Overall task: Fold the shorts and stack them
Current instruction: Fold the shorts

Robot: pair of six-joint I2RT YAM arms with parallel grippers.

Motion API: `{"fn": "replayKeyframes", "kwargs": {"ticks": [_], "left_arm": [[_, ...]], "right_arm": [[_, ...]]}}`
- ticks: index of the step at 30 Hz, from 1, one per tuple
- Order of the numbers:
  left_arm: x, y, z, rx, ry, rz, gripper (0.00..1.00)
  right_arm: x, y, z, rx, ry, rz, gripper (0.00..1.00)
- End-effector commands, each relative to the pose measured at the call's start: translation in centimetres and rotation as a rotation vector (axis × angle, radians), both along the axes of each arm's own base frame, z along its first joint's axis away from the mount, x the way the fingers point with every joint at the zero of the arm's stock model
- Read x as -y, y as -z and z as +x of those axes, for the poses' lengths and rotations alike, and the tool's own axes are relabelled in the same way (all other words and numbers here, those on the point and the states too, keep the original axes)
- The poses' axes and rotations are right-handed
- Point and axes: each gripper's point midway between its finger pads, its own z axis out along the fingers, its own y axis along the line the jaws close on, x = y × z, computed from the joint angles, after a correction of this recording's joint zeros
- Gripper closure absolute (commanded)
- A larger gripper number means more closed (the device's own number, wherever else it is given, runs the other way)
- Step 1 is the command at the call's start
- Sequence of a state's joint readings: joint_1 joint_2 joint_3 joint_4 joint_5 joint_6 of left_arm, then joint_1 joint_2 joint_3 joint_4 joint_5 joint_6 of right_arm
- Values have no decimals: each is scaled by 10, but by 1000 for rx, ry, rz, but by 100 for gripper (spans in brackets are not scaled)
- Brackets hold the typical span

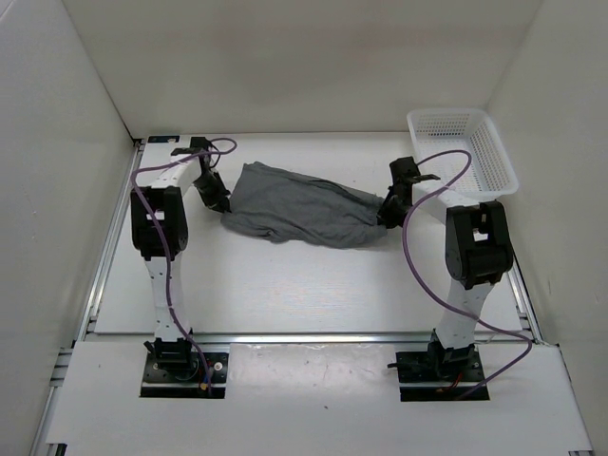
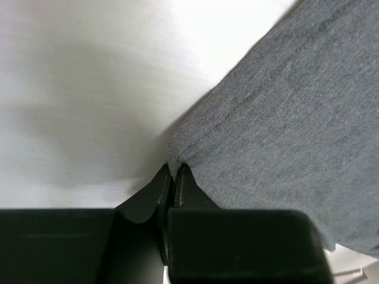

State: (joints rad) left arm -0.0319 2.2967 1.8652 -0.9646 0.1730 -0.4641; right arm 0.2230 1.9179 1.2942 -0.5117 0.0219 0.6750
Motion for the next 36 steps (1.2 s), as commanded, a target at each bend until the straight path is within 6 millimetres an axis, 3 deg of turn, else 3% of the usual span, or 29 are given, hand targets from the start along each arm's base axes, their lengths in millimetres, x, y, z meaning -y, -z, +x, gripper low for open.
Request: {"fn": "replayKeyframes", "kwargs": {"ticks": [1, 2, 3, 4, 5, 6, 7, 9, 10, 12, 13, 16, 17, 18, 20, 21, 24, 30, 33, 34, 36], "left_arm": [[-11, -21, -12, 42, -24, 58, 90], [-13, -13, -31, -3, -35, 72, 90], [-21, -14, -38, -1, -49, 93, 90], [-24, -27, -45, 22, -53, 104, 90], [-26, -19, -66, -25, -62, 118, 90], [-34, -20, -76, -34, -85, 141, 90], [-36, -34, -84, -3, -90, 152, 90], [-41, -28, -117, -53, -117, 161, 90], [-41, -40, -124, -22, -120, 159, 90], [-39, -37, -148, -47, -124, 149, 87], [-37, -39, -154, -45, -123, 138, 80], [-33, -45, -170, -34, -128, 114, 36], [-33, -47, -169, -25, -137, 111, 23], [-35, -47, -169, -25, -140, 123, 12], [-39, -44, -167, -25, -145, 144, 7], [-40, -39, -162, -22, -156, 151, 6], [-39, -20, -161, -66, -145, 166, 7], [-23, -10, -132, -53, -98, 166, 8], [-13, -1, -116, -61, -71, 132, 16], [-10, 5, -116, -81, -67, 117, 21], [-1, 3, -111, -72, -43, 88, 72]], "right_arm": [[-3, 12, -12, -39, -52, -4, 100], [-1, 6, -10, -20, -57, -12, 100], [0, 7, -14, -23, -66, -16, 100], [2, 8, -20, -34, -83, -24, 100], [3, 2, -22, -21, -93, -26, 100], [6, 5, -32, -41, -102, -32, 100], [4, -2, -35, -20, -131, -36, 100], [4, -1, -50, -35, -162, -26, 100], [4, -7, -53, -16, -190, -21, 100], [3, -8, -63, -26, -224, -9, 100], [-1, -10, -67, -25, -250, 16, 94], [1, -6, -77, -44, -284, 12, 71], [4, -6, -76, -42, -279, -2, 46], [11, -7, -78, -47, -265, -42, 32], [17, -8, -78, -59, -243, -73, 12], [20, -15, -75, -44, -233, -71, 9], [21, -30, -73, -1, -227, -78, 5], [27, -68, -73, 108, -201, -94, 1], [31, -71, -77, 111, -191, -94, 1], [33, -71, -77, 110, -186, -87, 1], [33, -69, -79, 99, -183, -74, 1]]}}
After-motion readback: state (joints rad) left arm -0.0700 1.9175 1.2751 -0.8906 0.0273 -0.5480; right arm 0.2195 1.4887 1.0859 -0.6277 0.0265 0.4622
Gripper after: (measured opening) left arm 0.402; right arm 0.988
